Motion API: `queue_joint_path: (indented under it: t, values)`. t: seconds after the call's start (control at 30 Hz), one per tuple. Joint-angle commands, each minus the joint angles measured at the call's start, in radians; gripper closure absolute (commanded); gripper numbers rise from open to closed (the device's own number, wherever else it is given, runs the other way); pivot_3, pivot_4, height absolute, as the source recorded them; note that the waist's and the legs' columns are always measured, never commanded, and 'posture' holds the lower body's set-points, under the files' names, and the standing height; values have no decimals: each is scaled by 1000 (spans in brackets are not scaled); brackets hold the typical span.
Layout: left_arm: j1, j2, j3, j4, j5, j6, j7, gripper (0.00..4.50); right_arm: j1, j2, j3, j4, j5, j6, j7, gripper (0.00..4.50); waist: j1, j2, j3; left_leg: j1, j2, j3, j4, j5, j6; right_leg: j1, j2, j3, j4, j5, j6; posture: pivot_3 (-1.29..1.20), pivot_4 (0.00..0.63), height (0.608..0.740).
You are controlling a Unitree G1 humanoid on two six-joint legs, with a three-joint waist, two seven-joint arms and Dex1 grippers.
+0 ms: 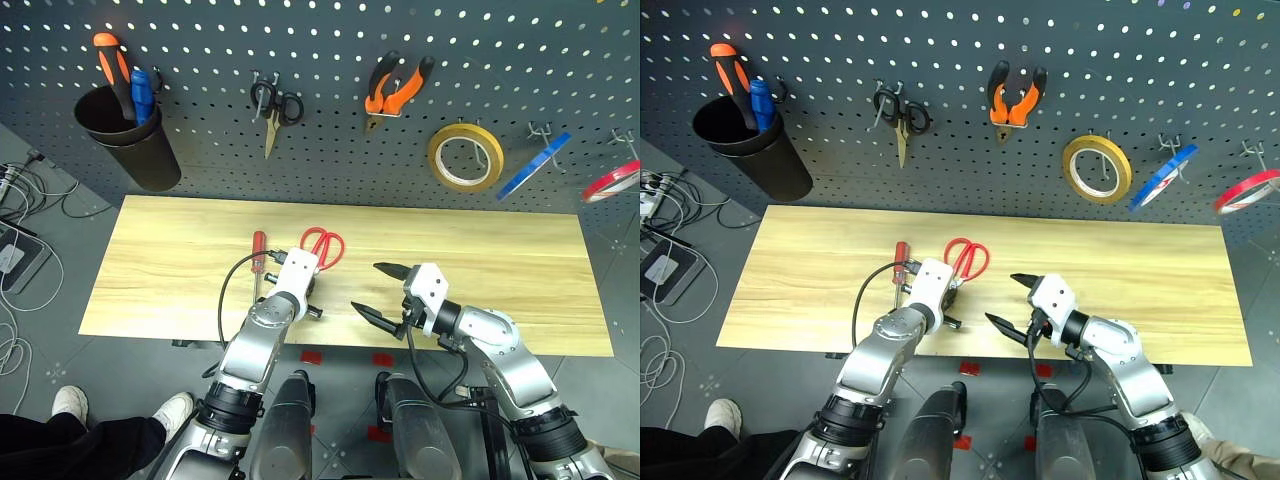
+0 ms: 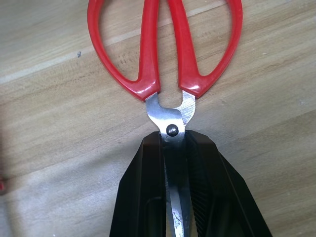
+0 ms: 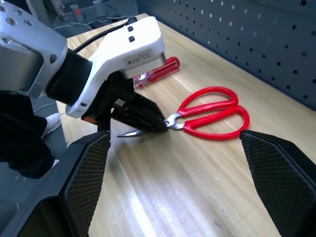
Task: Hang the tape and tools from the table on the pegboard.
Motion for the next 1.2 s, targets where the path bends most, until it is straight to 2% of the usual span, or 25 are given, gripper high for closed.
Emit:
queue_joint_path:
  t: [0.03,0.23,0.33,0.47,0.6,0.97,1.2]
  values:
    - [50,51,-35,-65,40,-93,-25,4198,3,4,-18,-24,-4,-31,-11,0,1,0,0,-1,1,0,0,0,-1,-1,0,0,0,0,0,109,359,740]
    - [134,122,-42,-191,69,-208,-56,4198,-4,0,-66,-72,26,-5,-38,0,3,1,-6,-3,6,0,0,2,-4,-3,-1,-1,0,0,0,112,293,740]
    - [171,130,-24,-255,63,-266,-64,4198,-3,1,-106,-103,48,27,-61,0,5,1,-21,-7,6,-1,0,2,-5,-6,-1,-2,-1,0,0,126,270,740]
    - [221,129,6,-338,50,-384,-62,4198,17,5,-135,-186,85,76,-86,0,8,1,-58,-16,7,0,0,4,-7,-14,-1,-6,0,0,-1,133,226,740]
    - [263,120,47,-407,21,-468,-65,4198,34,9,-166,-262,131,130,-114,0,8,1,-97,-17,8,1,0,4,-7,-14,1,-7,-1,1,-1,136,183,740]
    - [283,116,104,-456,66,-570,-31,4198,-4,19,-224,-301,188,165,-157,0,12,1,-173,-16,-3,0,0,4,-6,-12,0,-6,-1,0,-1,146,145,740]
    - [239,100,132,-423,100,-611,13,4198,-25,37,-219,-274,168,129,-167,0,19,0,-188,-15,-3,0,1,4,-6,-12,0,-6,0,0,-1,147,151,740]
